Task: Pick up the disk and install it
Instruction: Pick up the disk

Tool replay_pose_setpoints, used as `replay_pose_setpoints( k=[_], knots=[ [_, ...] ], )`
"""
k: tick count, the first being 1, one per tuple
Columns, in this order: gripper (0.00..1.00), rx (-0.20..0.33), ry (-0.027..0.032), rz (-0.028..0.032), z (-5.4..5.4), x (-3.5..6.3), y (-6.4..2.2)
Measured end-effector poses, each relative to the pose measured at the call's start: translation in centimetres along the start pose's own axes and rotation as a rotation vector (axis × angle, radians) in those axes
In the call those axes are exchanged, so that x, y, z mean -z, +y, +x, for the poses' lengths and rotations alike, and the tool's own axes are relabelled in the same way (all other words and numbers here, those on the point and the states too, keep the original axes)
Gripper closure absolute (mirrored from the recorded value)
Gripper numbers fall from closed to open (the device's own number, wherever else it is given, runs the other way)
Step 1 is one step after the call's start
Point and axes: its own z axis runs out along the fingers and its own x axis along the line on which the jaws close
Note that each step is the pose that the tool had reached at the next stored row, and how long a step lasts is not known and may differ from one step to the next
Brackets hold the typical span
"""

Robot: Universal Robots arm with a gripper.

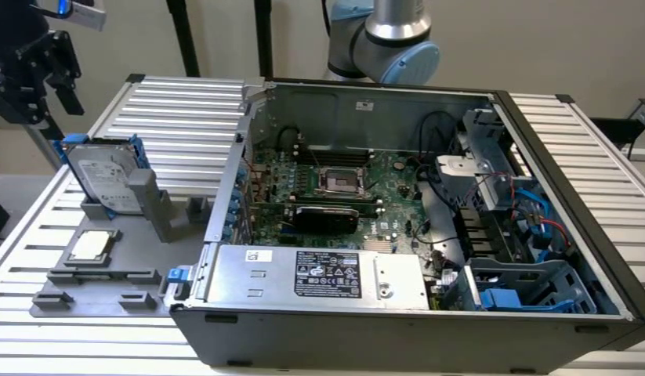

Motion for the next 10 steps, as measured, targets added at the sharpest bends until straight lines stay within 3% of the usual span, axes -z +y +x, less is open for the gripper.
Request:
replay_pose_setpoints(
  k=[10],
  knots=[
    [0.40, 0.000, 0.0000, 0.0000, 0.1, -1.82, -0.03]
  ],
)
